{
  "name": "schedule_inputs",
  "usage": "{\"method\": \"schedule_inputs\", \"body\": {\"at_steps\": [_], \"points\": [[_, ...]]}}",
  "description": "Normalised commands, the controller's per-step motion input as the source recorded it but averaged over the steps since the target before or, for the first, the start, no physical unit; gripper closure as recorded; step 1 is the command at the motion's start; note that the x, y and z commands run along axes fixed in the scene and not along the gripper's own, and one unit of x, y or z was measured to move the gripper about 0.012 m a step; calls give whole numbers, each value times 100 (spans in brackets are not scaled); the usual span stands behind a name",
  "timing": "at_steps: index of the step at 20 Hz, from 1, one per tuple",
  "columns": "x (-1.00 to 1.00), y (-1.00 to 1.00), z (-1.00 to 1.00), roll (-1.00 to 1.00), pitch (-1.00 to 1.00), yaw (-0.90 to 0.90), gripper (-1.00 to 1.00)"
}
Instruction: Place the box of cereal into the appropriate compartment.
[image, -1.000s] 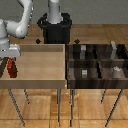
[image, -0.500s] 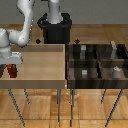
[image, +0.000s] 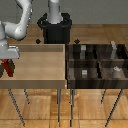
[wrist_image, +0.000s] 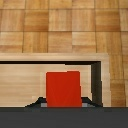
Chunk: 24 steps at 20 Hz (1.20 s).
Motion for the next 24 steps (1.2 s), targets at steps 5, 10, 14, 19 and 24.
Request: {"method": "schedule_inputs", "body": {"at_steps": [5, 10, 14, 19, 24], "points": [[0, 0, 100, 0, 0, 0, 100], [0, 0, 100, 0, 0, 0, 100], [0, 75, 25, 0, 0, 0, 100], [0, 40, 4, 0, 0, 0, 100], [0, 20, 0, 0, 0, 0, 100]]}}
